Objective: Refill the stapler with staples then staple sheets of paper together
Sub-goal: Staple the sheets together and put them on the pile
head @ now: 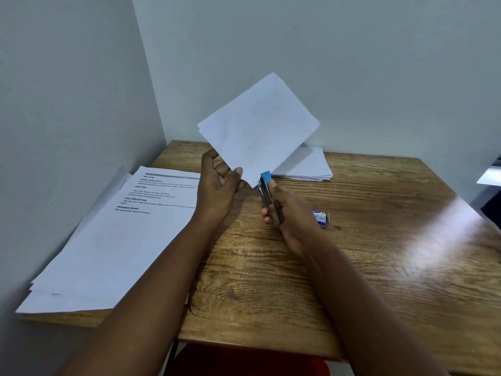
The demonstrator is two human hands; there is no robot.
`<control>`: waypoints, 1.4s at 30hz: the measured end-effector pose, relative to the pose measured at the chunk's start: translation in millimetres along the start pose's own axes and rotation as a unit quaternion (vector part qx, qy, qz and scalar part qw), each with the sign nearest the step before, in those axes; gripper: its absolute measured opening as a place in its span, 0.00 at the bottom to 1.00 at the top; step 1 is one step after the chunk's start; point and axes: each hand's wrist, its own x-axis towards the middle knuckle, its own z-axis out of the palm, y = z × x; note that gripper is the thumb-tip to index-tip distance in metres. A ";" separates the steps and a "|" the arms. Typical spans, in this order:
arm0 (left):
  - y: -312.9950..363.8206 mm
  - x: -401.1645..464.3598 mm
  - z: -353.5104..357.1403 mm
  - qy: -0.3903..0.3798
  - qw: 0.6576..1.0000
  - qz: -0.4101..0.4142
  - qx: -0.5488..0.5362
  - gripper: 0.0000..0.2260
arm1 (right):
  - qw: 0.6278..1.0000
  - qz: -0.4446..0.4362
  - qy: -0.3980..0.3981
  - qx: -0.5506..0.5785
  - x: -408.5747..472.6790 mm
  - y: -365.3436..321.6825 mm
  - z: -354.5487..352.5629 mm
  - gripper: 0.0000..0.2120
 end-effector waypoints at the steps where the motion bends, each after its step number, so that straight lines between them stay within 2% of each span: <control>1: 0.5 0.8 -0.6 0.003 1.000 -0.003 -0.008 0.19 | 1.000 -0.006 0.007 0.017 0.5 -1.6 -1.2 0.14; 10: 1.7 -1.3 -1.8 -0.045 0.996 -0.044 -0.057 0.23 | 0.968 -0.103 0.122 0.193 3.0 -18.7 -22.2 0.18; 15: 0.9 -8.6 3.3 -0.119 0.988 -0.054 -0.086 0.31 | 0.943 -0.122 0.221 0.215 3.5 -22.9 -36.4 0.23; 18: 2.8 -10.3 3.5 -0.157 0.984 -0.067 -0.047 0.18 | 0.928 -0.121 0.271 0.226 6.8 -23.0 -41.0 0.23; 21: 4.1 -14.0 2.5 -0.220 0.970 -0.099 0.034 0.19 | 0.911 -0.104 0.321 0.238 9.0 -21.6 -44.3 0.27; 24: -0.2 -15.3 3.4 -0.215 0.964 -0.042 0.149 0.15 | 0.896 -0.090 0.365 0.236 10.1 -22.0 -48.7 0.27; 27: -5.9 -14.4 5.0 -0.170 0.973 -0.031 0.154 0.04 | 0.897 -0.091 0.352 0.252 10.4 -24.3 -48.7 0.25; 30: -3.1 -12.9 4.8 -0.131 0.982 -0.074 0.110 0.06 | 0.901 -0.088 0.332 0.263 11.7 -23.7 -46.7 0.20; 34: 2.9 -11.7 6.2 -0.098 0.987 -0.114 0.053 0.07 | 0.906 -0.100 0.307 0.274 13.0 -23.4 -45.3 0.23; 38: 6.4 -11.3 5.4 -0.091 0.987 -0.129 0.033 0.06 | 0.907 -0.099 0.300 0.278 12.1 -23.4 -45.7 0.22; 42: 4.7 -10.5 5.7 -0.099 0.984 -0.146 -0.003 0.08 | 0.910 -0.084 0.311 0.261 12.1 -22.9 -47.9 0.18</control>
